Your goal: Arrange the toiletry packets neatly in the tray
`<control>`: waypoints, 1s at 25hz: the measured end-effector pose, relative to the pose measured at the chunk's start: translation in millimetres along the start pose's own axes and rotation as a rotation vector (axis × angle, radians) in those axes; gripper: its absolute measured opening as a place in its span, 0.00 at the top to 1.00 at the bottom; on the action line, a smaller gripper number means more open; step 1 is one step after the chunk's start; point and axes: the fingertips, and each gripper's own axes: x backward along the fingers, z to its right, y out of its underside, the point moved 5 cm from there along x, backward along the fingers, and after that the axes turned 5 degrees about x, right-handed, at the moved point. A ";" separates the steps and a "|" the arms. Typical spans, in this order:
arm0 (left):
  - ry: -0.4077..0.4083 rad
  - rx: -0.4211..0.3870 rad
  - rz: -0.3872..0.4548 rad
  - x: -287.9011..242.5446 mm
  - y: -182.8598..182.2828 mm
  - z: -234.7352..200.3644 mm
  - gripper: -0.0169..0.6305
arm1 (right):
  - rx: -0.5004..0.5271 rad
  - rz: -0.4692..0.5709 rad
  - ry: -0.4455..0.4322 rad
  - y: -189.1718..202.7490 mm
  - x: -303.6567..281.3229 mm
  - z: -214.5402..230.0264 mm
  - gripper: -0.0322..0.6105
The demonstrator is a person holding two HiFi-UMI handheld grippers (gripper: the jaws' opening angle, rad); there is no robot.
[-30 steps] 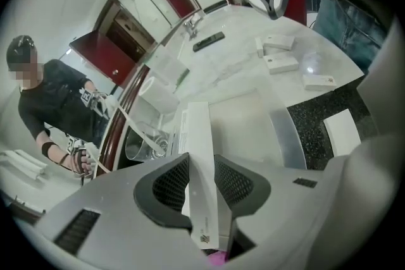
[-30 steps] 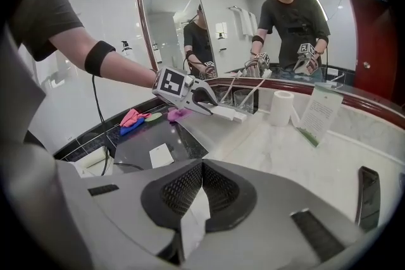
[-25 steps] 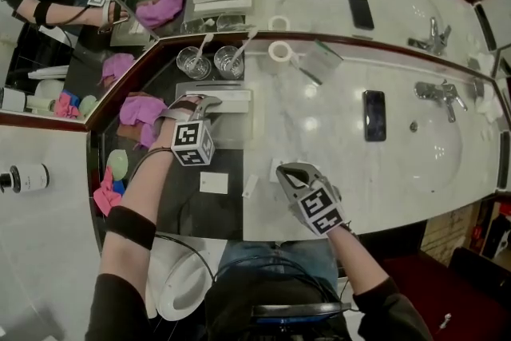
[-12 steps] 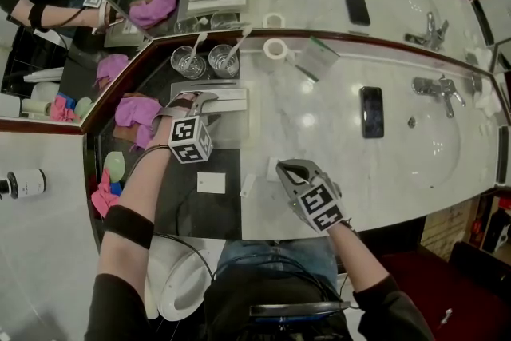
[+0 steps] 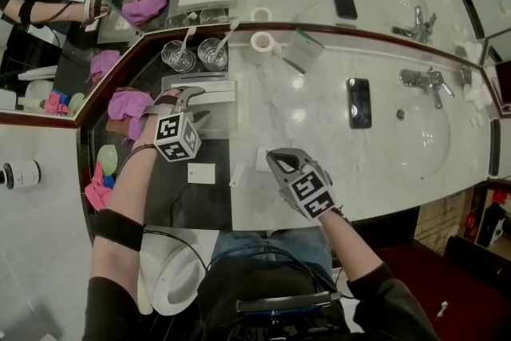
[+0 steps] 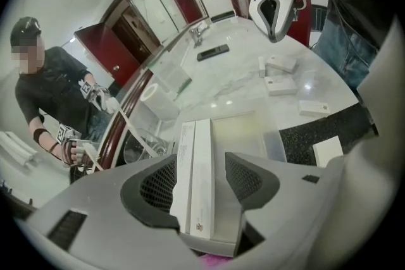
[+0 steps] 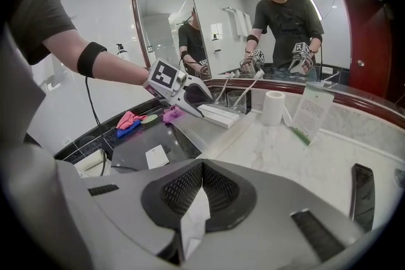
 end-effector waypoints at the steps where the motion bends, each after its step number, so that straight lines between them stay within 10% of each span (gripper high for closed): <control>1: -0.010 0.013 0.004 8.5 -4.6 0.4 0.60 | 0.003 0.001 0.002 -0.7 4.6 1.0 0.92; 9: -0.120 0.270 0.090 102.3 -48.0 21.0 0.97 | 0.083 0.015 0.011 -14.9 47.9 12.6 0.92; 18: -0.253 0.798 0.253 176.9 -71.0 79.0 0.97 | 0.111 0.042 0.029 -16.2 84.0 34.2 0.92; 25: -0.374 1.000 0.304 207.6 -64.5 116.6 0.97 | 0.092 0.040 0.058 3.5 98.5 45.8 0.92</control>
